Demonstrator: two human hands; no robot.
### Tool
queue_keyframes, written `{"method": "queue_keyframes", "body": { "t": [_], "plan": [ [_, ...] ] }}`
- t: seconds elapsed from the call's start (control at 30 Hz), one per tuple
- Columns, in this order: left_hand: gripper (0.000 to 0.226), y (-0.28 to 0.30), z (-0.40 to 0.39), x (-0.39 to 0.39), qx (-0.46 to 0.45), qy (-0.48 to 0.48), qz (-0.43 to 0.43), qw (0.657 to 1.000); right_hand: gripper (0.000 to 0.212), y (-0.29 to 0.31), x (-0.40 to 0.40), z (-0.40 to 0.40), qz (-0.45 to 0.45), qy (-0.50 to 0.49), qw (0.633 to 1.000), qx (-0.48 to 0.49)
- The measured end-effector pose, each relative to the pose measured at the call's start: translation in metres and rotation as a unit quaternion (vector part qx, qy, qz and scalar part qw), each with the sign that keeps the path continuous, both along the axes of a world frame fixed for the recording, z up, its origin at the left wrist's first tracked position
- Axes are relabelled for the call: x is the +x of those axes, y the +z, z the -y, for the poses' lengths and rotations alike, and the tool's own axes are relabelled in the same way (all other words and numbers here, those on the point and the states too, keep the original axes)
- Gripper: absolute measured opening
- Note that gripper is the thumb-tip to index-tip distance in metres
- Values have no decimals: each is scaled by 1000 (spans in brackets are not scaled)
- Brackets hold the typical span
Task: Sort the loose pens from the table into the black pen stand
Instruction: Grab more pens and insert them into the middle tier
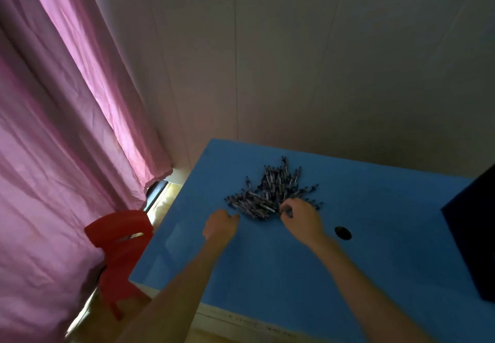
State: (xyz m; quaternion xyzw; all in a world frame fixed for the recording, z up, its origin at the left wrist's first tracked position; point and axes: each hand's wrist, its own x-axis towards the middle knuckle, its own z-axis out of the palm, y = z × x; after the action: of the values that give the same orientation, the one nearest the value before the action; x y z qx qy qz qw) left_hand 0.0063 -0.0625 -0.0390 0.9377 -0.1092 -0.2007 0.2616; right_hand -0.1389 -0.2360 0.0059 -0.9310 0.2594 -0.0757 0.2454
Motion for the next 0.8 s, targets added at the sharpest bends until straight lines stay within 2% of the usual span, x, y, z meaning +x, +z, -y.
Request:
{"method": "queue_keyframes", "body": {
  "t": [0.1, 0.2, 0.4, 0.5, 0.8],
  "plan": [
    [40, -19, 14, 8, 0, 6, -19, 1000, 16, -7, 3, 6, -2, -23, 1000, 9],
    [42, -28, 26, 13, -41, 15, -32, 999, 16, -13, 7, 12, -2, -37, 999, 15],
    [58, -49, 39, 25, -55, 34, -29, 997, 20, -23, 8, 14, -1, -46, 999, 12],
    [52, -62, 40, 33, -85, 49, -48, 994, 18, -29, 6, 16, -3, -46, 999, 16],
    [54, -41, 44, 32, -69, 45, -67, 994, 18, -32, 0, 19, 3, -56, 998, 8]
  ]
}}
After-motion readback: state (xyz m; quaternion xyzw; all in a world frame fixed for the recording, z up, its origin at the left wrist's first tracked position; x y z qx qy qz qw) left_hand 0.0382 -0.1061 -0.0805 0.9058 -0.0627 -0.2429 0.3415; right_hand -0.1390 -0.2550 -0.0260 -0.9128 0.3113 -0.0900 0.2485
